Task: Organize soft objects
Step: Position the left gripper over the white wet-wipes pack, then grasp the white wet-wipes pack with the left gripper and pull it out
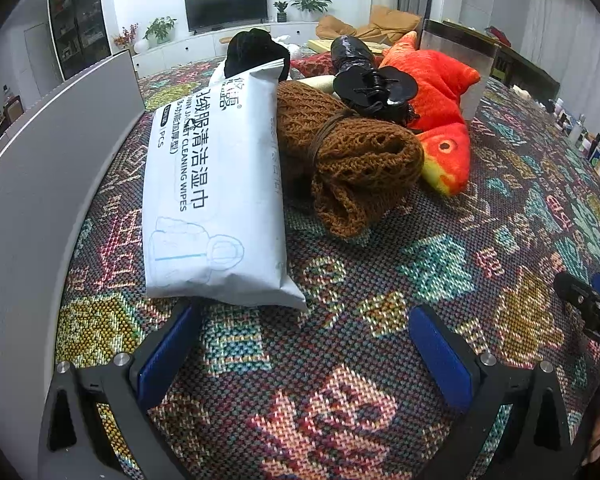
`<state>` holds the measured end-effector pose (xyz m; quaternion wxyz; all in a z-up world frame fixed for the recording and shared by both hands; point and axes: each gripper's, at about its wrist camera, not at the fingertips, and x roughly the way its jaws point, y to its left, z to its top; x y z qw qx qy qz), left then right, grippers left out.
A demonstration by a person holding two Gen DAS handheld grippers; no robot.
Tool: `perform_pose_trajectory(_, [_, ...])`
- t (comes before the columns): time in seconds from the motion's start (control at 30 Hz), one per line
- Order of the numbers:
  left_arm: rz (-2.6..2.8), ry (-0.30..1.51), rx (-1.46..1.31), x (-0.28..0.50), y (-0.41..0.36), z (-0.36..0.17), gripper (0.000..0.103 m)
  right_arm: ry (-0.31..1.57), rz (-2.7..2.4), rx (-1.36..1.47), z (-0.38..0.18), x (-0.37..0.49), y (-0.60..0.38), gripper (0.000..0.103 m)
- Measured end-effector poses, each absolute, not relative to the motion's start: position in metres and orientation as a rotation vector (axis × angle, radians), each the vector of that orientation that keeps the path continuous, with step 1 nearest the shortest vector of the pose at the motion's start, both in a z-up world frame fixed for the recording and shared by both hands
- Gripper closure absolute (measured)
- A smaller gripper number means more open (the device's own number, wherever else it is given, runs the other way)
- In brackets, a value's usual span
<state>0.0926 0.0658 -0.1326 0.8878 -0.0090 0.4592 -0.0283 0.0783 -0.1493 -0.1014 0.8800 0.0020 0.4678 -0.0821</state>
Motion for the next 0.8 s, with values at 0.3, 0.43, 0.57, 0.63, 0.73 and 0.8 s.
perform_pose_trajectory(0.3, [-0.012, 0.907, -0.078, 0.07, 0.093, -0.115, 0.0, 0.975, -0.171, 0.004, -0.101, 0.078, -0.149, 0.011])
perform_pose_trajectory(0.43, [0.038, 0.882, -0.141, 0.096, 0.115, -0.094, 0.0, 0.975, -0.171, 0.005, -0.101, 0.078, -0.149, 0.011])
perform_pose_trajectory(0.57, [0.043, 0.938, -0.156, 0.133, 0.121, -0.098, 0.0, 0.975, -0.171, 0.005, -0.101, 0.078, -0.15, 0.011])
perform_pose_trajectory(0.63, [0.034, 0.962, -0.18, 0.145, 0.125, -0.104, 0.002, 0.975, -0.171, 0.004, -0.101, 0.078, -0.149, 0.011])
perform_pose_trajectory(0.73, [-0.019, 0.969, -0.265, 0.147, 0.131, -0.108, 0.038, 0.974, -0.171, 0.004, -0.101, 0.078, -0.15, 0.011])
perform_pose_trajectory(0.8, [0.003, 0.98, -0.254, 0.137, 0.134, -0.107, 0.039, 0.975, -0.172, 0.004, -0.101, 0.078, -0.15, 0.011])
